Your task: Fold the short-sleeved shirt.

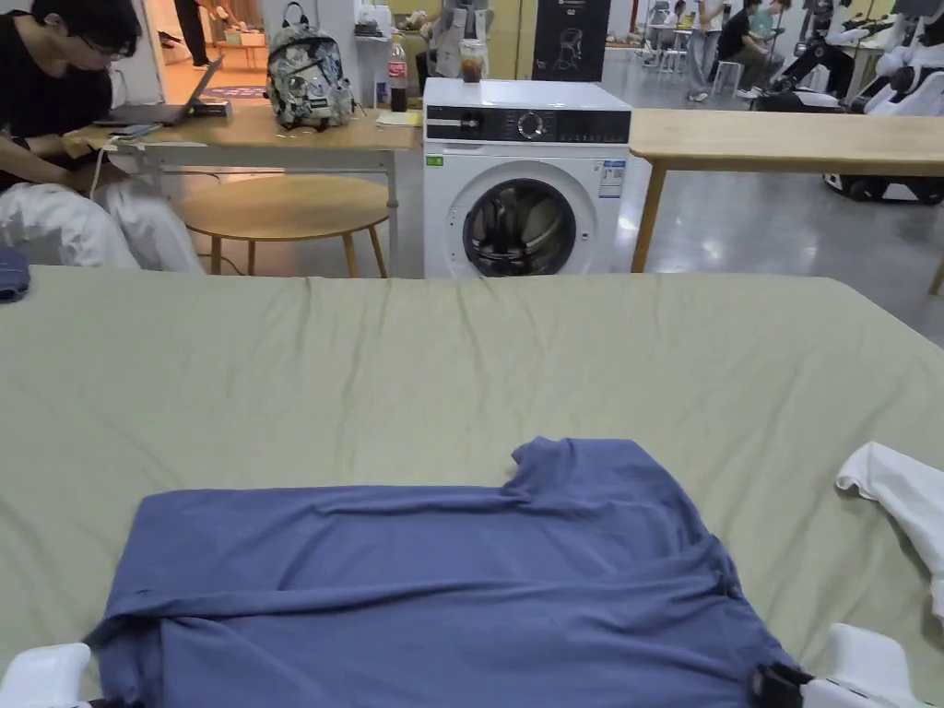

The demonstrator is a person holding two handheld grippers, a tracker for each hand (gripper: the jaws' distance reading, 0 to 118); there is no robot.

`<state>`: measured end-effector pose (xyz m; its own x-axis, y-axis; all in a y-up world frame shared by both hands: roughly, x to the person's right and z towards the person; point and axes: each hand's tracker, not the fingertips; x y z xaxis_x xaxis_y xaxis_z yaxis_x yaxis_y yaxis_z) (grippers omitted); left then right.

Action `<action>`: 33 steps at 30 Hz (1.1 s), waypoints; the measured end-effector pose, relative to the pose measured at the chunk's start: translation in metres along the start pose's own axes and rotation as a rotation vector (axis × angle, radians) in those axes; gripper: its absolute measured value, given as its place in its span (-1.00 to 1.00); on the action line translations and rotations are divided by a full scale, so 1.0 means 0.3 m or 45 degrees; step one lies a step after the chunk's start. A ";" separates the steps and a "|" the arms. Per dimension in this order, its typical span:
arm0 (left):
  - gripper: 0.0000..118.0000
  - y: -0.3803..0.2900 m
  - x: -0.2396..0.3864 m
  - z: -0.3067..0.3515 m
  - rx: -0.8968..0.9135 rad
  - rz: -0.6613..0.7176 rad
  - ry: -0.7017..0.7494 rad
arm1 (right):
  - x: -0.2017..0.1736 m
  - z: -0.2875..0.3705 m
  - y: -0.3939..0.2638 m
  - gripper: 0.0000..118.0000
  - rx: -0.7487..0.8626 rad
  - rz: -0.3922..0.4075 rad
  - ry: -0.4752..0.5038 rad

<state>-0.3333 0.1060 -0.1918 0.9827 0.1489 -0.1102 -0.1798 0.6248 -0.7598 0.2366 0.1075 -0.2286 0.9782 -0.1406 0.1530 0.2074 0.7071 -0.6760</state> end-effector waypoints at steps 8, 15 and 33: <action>-1.00 0.065 -0.106 0.234 0.203 0.035 -0.111 | -0.011 0.185 0.016 -0.96 0.161 0.067 -0.001; -1.00 -0.070 -0.199 0.402 0.263 0.054 -0.138 | 0.031 0.384 -0.051 -0.96 0.184 0.026 0.026; -0.23 -0.418 -0.181 0.568 0.351 -0.033 -0.038 | 0.106 0.505 -0.319 -0.01 0.081 0.096 -0.093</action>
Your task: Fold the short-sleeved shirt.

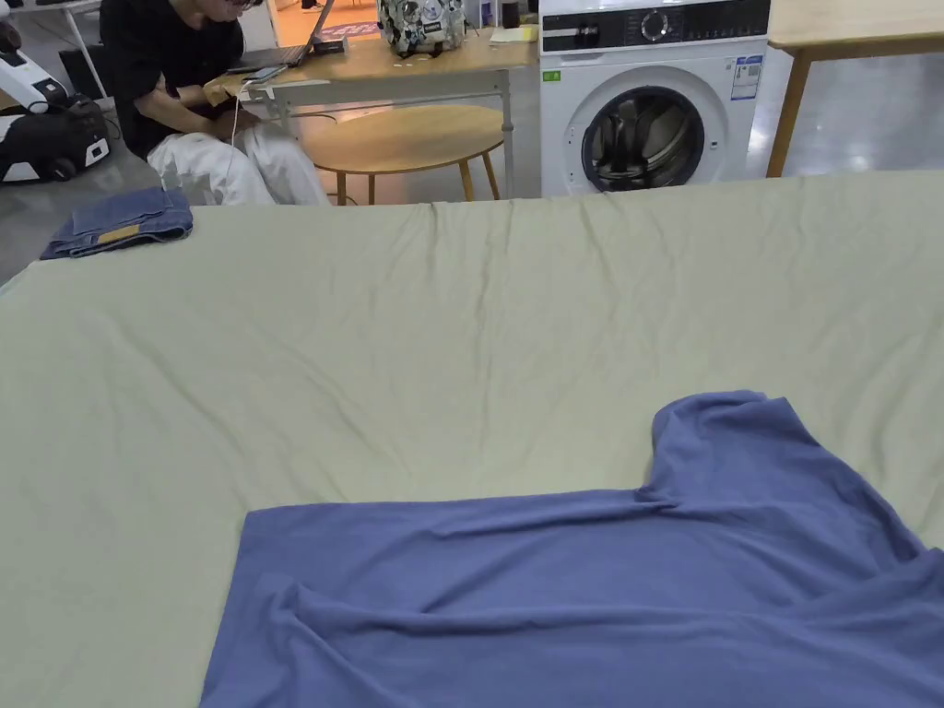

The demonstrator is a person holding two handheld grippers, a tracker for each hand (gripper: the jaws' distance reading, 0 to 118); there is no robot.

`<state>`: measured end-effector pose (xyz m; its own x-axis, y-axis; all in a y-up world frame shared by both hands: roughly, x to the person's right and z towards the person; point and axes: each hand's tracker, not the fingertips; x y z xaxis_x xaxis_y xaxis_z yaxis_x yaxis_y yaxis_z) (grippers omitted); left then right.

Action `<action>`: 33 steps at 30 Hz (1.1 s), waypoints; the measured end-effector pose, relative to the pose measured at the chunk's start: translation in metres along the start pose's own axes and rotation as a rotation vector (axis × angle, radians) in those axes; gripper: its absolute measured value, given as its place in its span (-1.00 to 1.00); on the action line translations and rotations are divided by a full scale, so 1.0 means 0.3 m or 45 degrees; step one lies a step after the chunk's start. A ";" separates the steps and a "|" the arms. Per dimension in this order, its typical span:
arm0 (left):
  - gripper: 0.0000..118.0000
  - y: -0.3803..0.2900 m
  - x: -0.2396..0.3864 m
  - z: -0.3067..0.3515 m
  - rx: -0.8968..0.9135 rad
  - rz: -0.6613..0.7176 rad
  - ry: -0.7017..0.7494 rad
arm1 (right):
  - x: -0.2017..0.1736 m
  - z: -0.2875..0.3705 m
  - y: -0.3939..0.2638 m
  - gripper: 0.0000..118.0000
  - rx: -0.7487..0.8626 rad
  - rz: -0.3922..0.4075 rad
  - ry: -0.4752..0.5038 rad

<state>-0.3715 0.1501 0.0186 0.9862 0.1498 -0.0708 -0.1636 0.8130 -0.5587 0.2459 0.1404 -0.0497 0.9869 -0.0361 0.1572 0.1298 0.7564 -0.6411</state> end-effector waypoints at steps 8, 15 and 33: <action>-0.18 0.170 0.192 0.212 0.539 -0.139 0.001 | -0.043 0.152 0.134 -0.01 0.299 -0.030 0.218; -1.00 0.240 0.309 0.215 0.561 -0.120 -0.130 | -0.160 0.125 0.217 -0.98 0.376 0.067 0.408; 0.18 0.509 -0.030 -0.621 -0.219 0.242 0.035 | -0.142 -0.049 0.181 -1.00 0.203 0.032 0.459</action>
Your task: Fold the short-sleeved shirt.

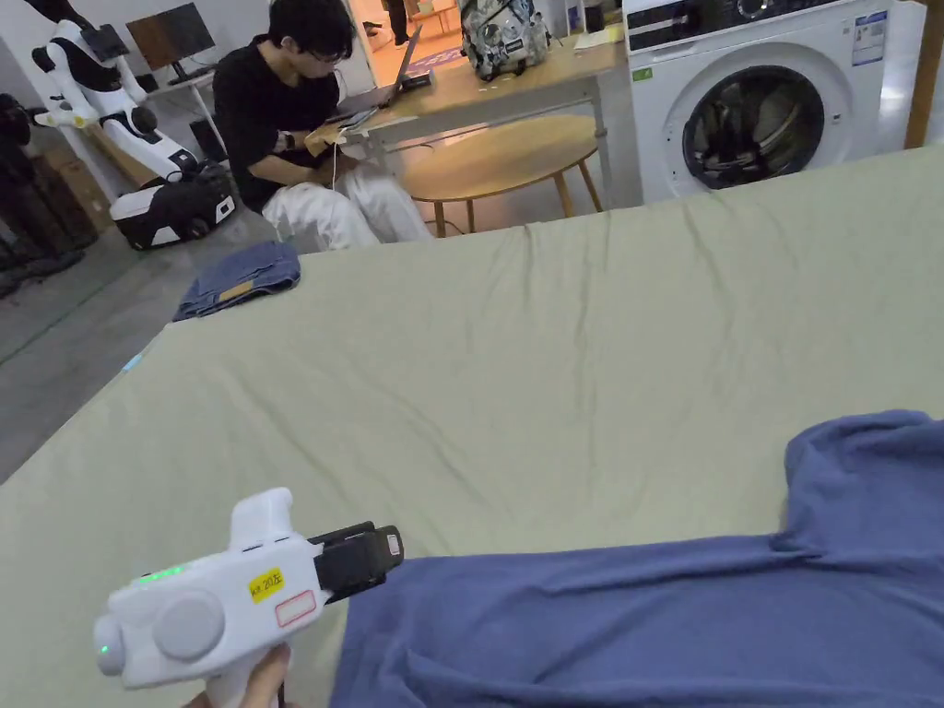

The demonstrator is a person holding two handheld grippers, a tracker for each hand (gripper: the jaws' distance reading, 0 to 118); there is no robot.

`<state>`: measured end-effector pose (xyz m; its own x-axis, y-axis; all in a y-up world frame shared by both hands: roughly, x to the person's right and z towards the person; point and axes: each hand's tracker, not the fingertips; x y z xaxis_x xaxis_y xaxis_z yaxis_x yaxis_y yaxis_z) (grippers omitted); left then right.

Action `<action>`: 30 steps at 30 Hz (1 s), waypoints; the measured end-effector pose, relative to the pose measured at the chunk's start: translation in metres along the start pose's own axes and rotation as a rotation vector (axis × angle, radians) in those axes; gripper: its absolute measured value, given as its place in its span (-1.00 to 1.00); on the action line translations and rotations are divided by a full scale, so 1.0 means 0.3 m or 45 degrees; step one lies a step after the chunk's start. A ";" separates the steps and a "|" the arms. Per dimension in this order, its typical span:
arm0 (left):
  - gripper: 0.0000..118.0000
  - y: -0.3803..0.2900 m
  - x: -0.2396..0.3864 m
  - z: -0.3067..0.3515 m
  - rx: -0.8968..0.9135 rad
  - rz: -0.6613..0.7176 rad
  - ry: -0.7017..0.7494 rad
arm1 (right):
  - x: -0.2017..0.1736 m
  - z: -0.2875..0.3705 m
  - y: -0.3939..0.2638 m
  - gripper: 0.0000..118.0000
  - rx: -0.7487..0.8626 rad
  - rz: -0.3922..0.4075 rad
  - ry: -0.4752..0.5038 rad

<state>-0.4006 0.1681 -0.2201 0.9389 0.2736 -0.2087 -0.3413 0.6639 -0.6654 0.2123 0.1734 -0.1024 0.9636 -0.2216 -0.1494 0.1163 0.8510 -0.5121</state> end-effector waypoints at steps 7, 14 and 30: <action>0.22 -0.001 -0.021 -0.259 -0.345 -0.070 0.178 | 0.067 0.015 -0.018 -1.00 -0.040 -0.042 -0.073; 0.23 0.029 0.031 -0.270 -0.426 -0.182 0.248 | 0.079 -0.018 -0.006 -1.00 -0.078 -0.113 -0.060; -0.89 -0.035 0.050 -0.142 -0.251 -0.179 0.203 | 0.084 -0.283 0.231 -1.00 -0.225 0.026 -0.028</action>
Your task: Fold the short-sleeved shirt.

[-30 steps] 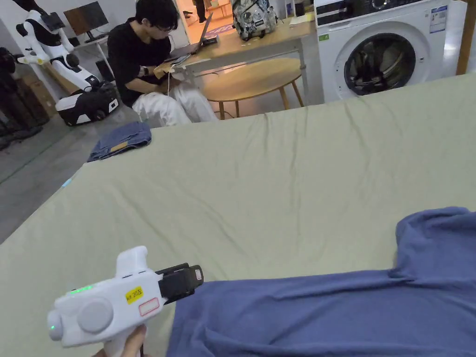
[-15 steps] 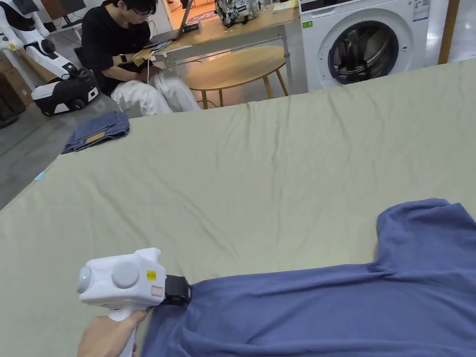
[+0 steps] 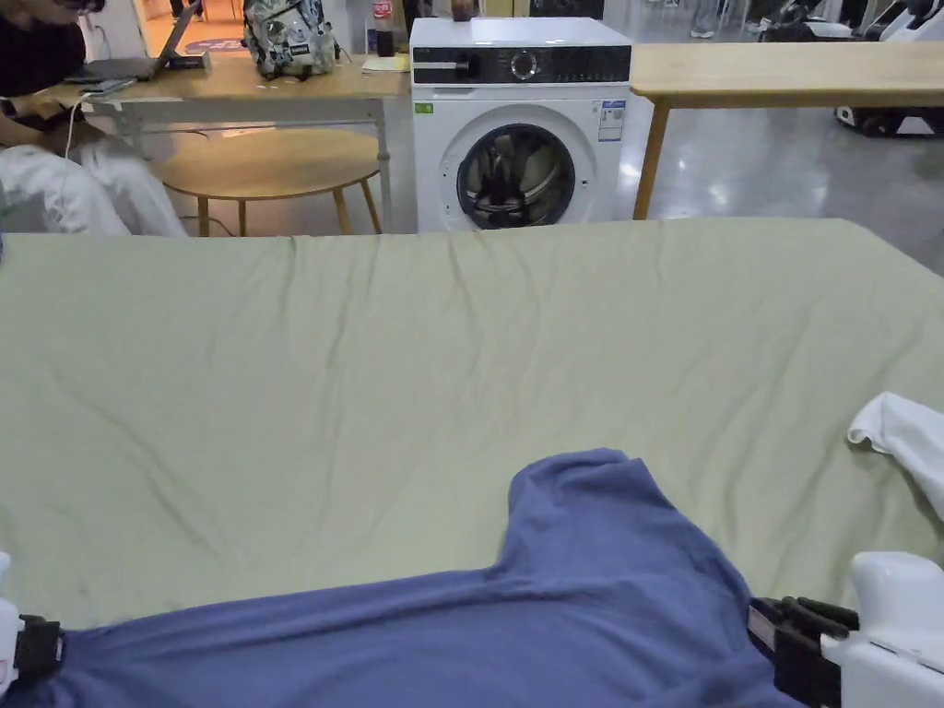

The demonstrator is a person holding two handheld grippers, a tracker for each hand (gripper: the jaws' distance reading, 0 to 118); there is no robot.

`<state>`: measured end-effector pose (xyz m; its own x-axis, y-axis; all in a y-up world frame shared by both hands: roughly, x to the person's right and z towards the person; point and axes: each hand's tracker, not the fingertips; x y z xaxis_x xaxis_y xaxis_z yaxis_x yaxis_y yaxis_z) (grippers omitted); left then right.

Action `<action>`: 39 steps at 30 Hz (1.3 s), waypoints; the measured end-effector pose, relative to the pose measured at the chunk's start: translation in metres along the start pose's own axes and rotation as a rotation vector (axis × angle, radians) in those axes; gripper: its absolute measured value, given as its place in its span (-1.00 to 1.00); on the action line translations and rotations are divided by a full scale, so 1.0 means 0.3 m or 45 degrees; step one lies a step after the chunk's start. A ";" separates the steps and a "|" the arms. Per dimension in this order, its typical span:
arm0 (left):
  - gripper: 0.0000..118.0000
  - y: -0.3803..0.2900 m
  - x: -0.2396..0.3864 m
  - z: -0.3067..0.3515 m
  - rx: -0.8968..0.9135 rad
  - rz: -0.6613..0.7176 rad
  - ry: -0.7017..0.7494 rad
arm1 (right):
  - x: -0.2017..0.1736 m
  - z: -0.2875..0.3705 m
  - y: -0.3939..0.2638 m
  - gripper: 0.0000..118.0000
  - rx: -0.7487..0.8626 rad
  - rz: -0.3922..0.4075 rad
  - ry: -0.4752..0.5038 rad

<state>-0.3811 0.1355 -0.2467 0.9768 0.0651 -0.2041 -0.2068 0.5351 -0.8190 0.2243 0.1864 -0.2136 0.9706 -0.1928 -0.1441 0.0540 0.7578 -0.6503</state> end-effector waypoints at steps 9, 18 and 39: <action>-1.00 0.012 0.041 -0.061 -0.127 0.033 0.064 | 0.075 -0.381 0.238 -0.29 -0.325 0.103 -0.087; -1.00 -0.027 0.018 -0.059 -0.052 0.124 0.054 | 0.053 -0.605 0.249 -0.99 -0.542 0.159 -0.182; -1.00 -0.486 -0.217 0.562 0.438 0.050 -0.360 | 0.127 0.265 -0.165 -0.99 -0.064 0.015 -0.087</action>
<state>-0.4050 0.1952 -0.0234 0.9553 0.2931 -0.0376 -0.2601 0.7736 -0.5779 0.2771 0.1912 -0.1276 0.9850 -0.1393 -0.1017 0.0320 0.7270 -0.6859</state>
